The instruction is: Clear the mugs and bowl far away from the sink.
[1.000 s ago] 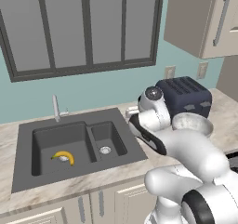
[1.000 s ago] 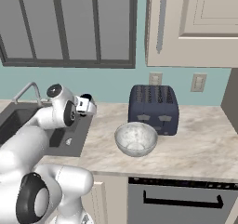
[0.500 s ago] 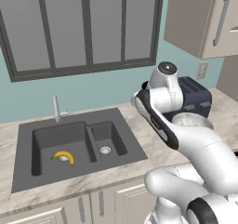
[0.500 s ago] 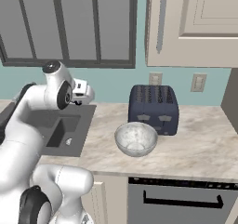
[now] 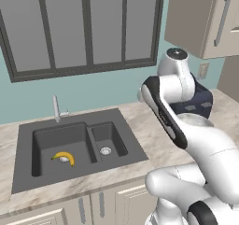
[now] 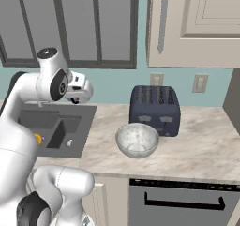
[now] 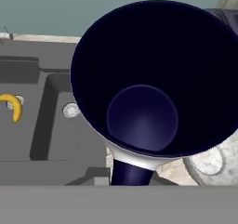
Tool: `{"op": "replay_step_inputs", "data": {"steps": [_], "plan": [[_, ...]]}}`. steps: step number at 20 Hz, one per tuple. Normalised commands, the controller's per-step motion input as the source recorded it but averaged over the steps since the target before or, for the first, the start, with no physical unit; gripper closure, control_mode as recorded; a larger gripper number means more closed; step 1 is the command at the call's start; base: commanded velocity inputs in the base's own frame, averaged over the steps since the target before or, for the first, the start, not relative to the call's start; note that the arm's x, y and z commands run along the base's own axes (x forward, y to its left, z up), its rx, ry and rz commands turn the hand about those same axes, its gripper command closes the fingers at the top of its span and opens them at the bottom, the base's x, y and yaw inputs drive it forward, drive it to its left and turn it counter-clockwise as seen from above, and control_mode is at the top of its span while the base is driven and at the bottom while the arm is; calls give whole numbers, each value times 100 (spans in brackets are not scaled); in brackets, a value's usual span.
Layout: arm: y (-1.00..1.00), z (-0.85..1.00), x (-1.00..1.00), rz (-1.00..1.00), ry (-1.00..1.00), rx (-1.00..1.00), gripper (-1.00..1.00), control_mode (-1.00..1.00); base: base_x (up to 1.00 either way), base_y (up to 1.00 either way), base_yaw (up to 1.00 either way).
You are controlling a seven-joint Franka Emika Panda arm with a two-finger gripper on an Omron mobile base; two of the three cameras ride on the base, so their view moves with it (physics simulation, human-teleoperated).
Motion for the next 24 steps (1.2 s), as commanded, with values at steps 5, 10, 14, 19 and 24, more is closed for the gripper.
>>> {"op": "replay_step_inputs", "data": {"steps": [5,10,14,19,24], "plan": [[-33,3,-70,0,4,14,100,-100,0,0,0],[-2,0,-74,5,-2,5,100,-100,0,0,0],[0,26,-65,6,-12,0,100,-100,0,0,0],[1,42,-55,0,-1,0,100,-100,0,0,0],[0,11,-37,-3,3,0,100,-100,0,0,0]]}}
